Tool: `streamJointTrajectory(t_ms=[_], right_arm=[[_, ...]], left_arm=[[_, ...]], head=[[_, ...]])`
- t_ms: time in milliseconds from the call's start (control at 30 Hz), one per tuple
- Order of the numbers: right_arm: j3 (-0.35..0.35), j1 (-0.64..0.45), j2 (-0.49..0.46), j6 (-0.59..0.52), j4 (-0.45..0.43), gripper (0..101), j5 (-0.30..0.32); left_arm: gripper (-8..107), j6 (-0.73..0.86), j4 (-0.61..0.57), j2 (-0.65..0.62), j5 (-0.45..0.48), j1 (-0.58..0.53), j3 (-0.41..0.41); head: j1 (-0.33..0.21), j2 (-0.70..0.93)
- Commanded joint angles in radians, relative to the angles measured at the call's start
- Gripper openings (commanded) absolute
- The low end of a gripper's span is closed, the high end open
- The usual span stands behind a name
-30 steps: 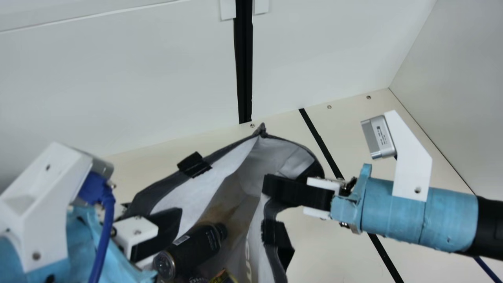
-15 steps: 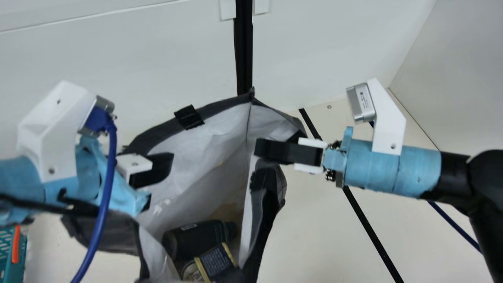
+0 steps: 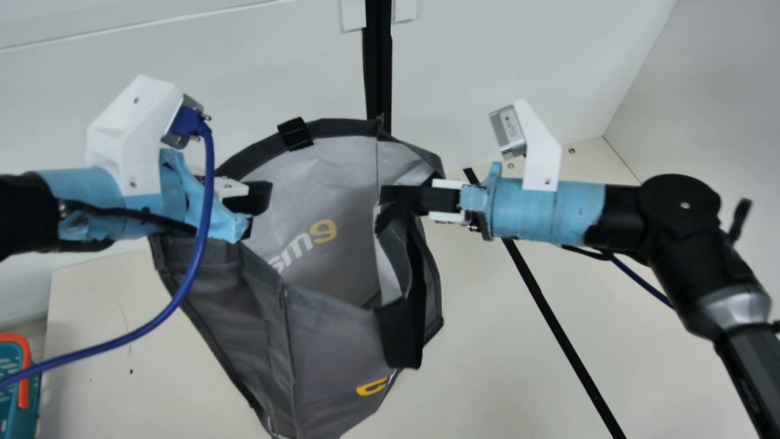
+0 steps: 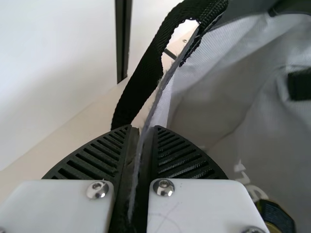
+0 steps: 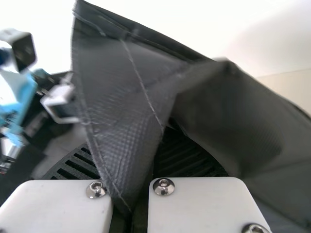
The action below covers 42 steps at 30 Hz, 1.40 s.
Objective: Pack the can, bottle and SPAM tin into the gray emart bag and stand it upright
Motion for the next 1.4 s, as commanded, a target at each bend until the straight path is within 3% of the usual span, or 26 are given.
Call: streamJointTrajectory(t_ms=[0,367,733,967,1367], right_arm=[[-0.009,0.015,0.049,-0.026,-0.027,0,-0.015],[-0.054,0.071,0.202,-0.115,-0.053,0,-0.079],[-0.049,0.070,0.244,-0.157,-0.051,0,-0.067],[-0.057,0.047,0.224,-0.168,-0.062,0,-0.024],[-0.070,0.023,0.137,-0.189,-0.163,0,0.027]], left_arm=[[-8,-0.005,0.002,0.048,-0.006,0.002,-0.055],[-8,-0.038,0.013,0.182,-0.047,0.003,-0.168],[-8,-0.070,0.032,0.224,-0.066,-0.013,-0.194],[-8,-0.087,0.042,0.198,-0.082,-0.024,-0.164],[-8,-0.114,0.060,0.084,-0.117,-0.038,-0.020]], head=[[-0.023,-0.001],[-0.023,-0.001],[-0.023,-0.001],[-0.023,-0.001],[-0.023,-0.001]])
